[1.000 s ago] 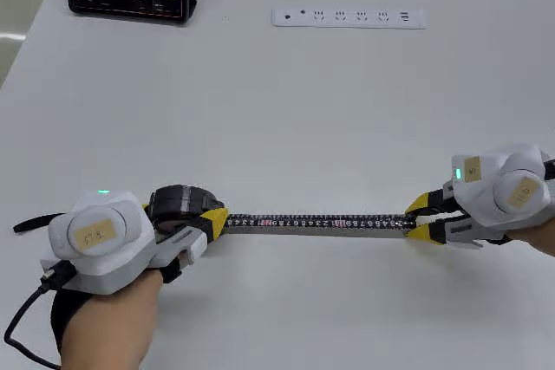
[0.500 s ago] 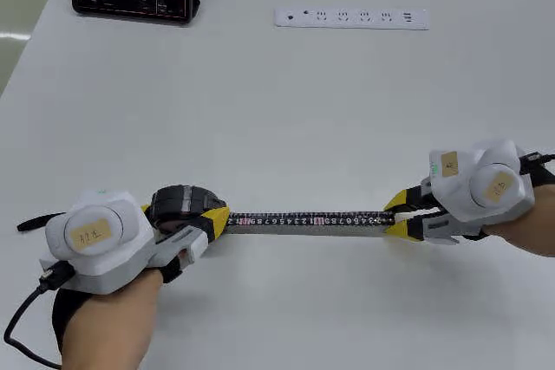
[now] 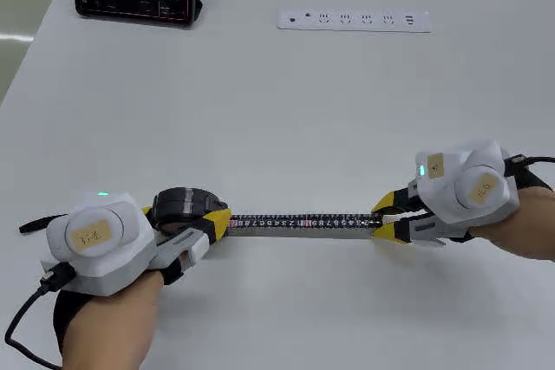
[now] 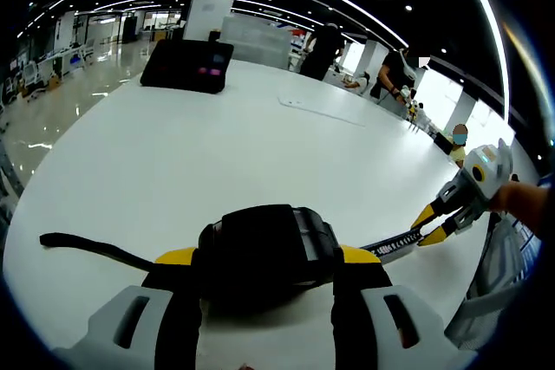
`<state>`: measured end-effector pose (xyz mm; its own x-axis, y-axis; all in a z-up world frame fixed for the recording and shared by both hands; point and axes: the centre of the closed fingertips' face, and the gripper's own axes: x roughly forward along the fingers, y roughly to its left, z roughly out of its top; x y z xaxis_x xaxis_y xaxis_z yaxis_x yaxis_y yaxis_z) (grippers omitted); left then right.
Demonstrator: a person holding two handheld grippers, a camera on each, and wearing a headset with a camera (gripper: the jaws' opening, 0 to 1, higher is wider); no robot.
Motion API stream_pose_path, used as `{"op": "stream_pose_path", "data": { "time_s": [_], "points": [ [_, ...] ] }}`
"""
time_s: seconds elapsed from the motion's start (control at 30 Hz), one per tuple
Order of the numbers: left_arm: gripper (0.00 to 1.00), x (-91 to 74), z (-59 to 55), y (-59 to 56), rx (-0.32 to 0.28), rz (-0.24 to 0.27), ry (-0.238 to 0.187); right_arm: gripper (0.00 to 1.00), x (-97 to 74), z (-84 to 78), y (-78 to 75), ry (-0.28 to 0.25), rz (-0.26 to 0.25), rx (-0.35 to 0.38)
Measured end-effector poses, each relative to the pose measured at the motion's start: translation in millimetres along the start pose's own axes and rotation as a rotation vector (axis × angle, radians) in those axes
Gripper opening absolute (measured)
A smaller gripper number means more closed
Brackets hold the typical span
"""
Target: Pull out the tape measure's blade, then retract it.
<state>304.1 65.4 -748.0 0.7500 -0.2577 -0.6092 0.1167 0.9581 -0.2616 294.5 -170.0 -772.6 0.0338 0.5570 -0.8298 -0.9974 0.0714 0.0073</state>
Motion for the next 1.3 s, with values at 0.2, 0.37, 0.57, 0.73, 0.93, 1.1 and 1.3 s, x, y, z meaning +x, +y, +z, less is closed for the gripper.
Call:
{"op": "stream_pose_path", "data": {
  "time_s": [0.2, 0.37, 0.57, 0.73, 0.93, 1.1, 1.3],
  "points": [
    [0.56, 0.1, 0.3, 0.3, -0.006, -0.002, -0.001, 0.11, 4.8, 5.2, 0.3, -0.01, 0.005, -0.001],
    [0.56, -0.2, 0.6, 1.1, -0.011, -0.007, -0.004, 0.11, 8.3, 10.9, 0.8, -0.019, 0.008, -0.002],
    [0.56, -0.4, 0.9, 0.4, -0.014, -0.01, -0.005, 0.11, 14.3, 19.2, 2.3, -0.031, 0.015, -0.003],
    [0.56, -0.6, 1.1, -0.1, -0.017, -0.012, -0.005, 0.11, 18.9, 26.5, 2.7, -0.04, 0.021, -0.008],
    [0.56, 0.3, 0.8, 0.8, -0.02, -0.016, -0.005, 0.11, 24.5, 35.3, 2.8, -0.058, 0.026, -0.008],
    [0.56, 0.7, 0.9, 1.1, -0.024, -0.018, -0.006, 0.11, 29.3, 42.4, 2.3, -0.066, 0.03, -0.013],
    [0.56, 0.5, 0.8, 1.0, -0.026, -0.02, -0.006, 0.11, 33.8, 47.7, 2.5, -0.073, 0.037, -0.016]
  ]
}}
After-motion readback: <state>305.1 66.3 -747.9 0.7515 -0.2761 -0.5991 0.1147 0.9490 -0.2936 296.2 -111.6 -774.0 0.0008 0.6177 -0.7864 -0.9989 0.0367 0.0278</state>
